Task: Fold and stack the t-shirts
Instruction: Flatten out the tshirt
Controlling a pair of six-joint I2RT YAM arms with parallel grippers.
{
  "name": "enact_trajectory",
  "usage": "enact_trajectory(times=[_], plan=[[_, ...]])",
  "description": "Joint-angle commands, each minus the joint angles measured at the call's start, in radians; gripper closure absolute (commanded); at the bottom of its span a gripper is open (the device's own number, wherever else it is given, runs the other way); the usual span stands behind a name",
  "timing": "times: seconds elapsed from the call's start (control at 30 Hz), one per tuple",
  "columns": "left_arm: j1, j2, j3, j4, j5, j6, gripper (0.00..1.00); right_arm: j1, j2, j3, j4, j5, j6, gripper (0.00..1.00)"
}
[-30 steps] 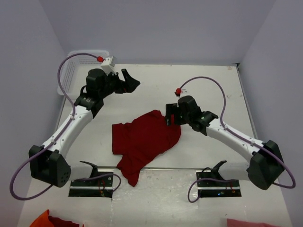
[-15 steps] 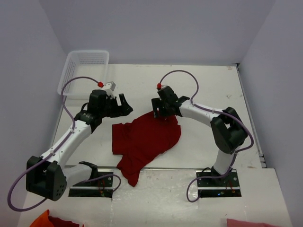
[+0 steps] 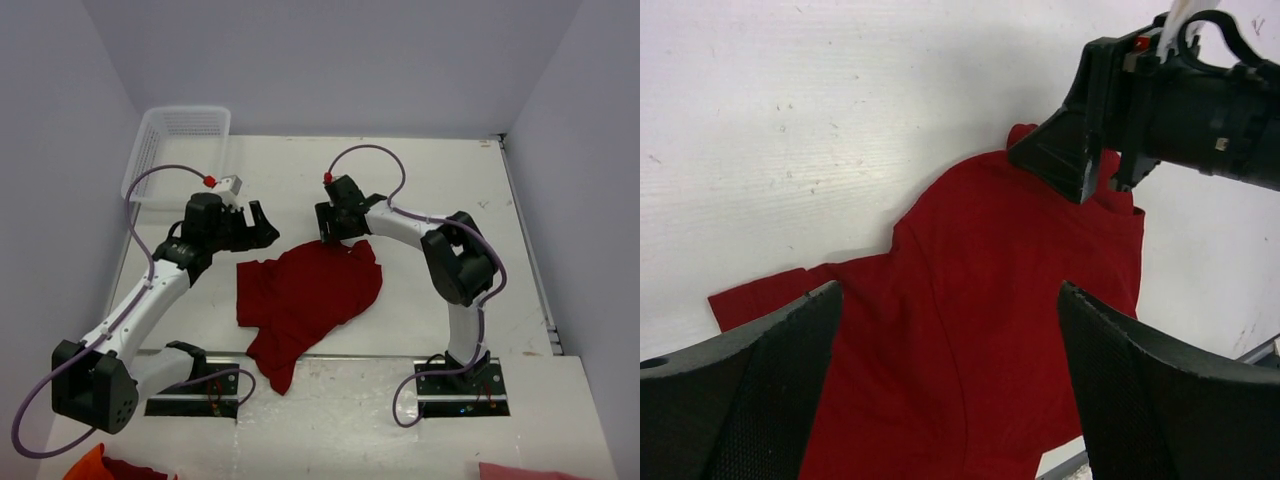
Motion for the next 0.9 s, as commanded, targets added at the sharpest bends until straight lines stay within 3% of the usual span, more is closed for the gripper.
enact_trajectory(times=[0.0,0.1,0.2,0.23,0.4,0.6,0.87], plan=[[0.002,-0.037,0.015,-0.026,0.007,0.017,0.11,-0.005,0.012,0.034,-0.012,-0.025,-0.006,0.35],[0.002,-0.043,0.026,-0.034,0.001,0.028,0.11,-0.004,0.02,0.029,-0.001,-0.033,-0.002,0.44],[0.002,-0.038,0.035,-0.038,-0.001,0.032,0.1,-0.005,0.029,0.044,-0.001,-0.031,-0.009,0.76],[0.002,-0.038,0.033,-0.038,-0.001,0.034,0.1,-0.008,0.029,0.049,-0.003,-0.025,-0.011,0.99],[0.002,-0.035,0.015,-0.041,-0.015,0.048,0.1,-0.01,-0.035,0.093,-0.023,0.105,-0.034,1.0],[0.002,-0.014,0.004,-0.054,-0.036,0.042,0.11,-0.085,-0.111,0.236,-0.243,0.289,-0.02,1.0],[0.002,0.025,0.009,-0.018,0.011,0.032,0.11,-0.257,-0.217,0.075,-0.253,0.323,0.032,1.0]])
